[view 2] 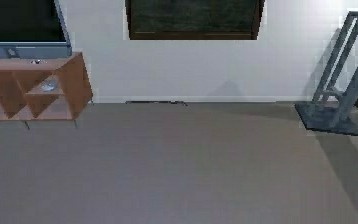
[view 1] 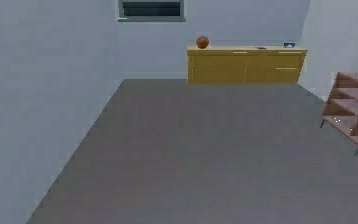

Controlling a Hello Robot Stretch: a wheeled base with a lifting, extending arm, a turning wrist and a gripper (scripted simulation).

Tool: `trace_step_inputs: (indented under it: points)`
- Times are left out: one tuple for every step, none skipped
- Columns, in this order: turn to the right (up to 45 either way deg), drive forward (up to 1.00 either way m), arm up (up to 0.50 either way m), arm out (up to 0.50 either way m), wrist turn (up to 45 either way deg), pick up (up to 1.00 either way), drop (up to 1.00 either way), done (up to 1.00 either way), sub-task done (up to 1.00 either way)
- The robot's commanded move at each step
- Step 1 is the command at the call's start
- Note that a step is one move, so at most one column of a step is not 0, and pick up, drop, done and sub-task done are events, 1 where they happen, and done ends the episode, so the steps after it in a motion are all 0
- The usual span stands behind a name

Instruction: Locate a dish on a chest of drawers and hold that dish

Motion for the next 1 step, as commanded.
trace_step_inputs:
  points:
    - [-3.0, 0.0, 0.0, 0.0, 0.0, 0.0, 0.0, 0.0, 0.0]
